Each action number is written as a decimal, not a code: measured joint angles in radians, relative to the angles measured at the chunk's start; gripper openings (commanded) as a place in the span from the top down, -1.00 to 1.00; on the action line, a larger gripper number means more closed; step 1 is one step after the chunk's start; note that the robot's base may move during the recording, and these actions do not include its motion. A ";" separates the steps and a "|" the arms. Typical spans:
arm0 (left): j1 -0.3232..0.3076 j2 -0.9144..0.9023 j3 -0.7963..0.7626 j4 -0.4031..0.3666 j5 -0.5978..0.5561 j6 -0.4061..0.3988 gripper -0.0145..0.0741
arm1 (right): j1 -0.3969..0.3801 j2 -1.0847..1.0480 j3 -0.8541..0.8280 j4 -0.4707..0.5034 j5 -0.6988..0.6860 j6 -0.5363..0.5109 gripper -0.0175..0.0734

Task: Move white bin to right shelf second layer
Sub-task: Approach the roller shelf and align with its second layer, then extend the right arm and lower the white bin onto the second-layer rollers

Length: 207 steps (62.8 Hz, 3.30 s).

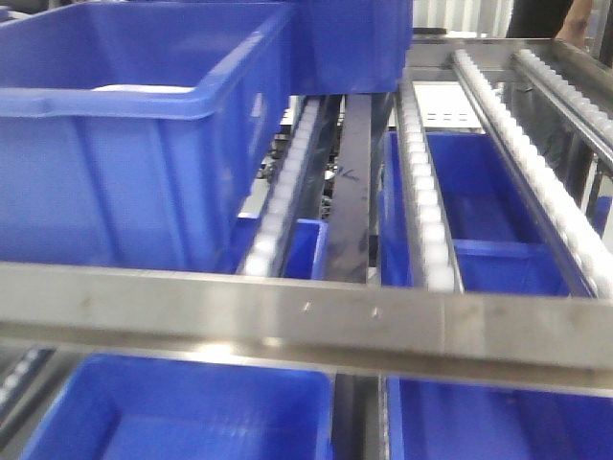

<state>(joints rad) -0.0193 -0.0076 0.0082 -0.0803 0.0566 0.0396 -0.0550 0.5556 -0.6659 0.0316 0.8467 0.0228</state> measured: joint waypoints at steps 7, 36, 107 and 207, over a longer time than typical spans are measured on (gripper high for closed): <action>0.000 0.000 0.000 0.000 0.000 0.000 0.48 | 0.000 0.000 0.000 0.000 0.000 0.000 0.51; 0.000 0.000 0.000 0.000 0.000 0.000 0.48 | 0.000 0.000 0.000 0.000 0.000 0.000 0.51; 0.000 0.000 0.000 0.000 0.000 0.000 0.48 | 0.000 0.000 0.002 0.095 -0.076 0.000 0.51; 0.000 0.000 0.000 0.000 0.000 0.000 0.48 | 0.185 0.752 0.057 0.146 -0.682 0.071 0.49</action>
<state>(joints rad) -0.0193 -0.0076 0.0082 -0.0803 0.0566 0.0396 0.1296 1.3075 -0.6086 0.1778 0.1649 0.0941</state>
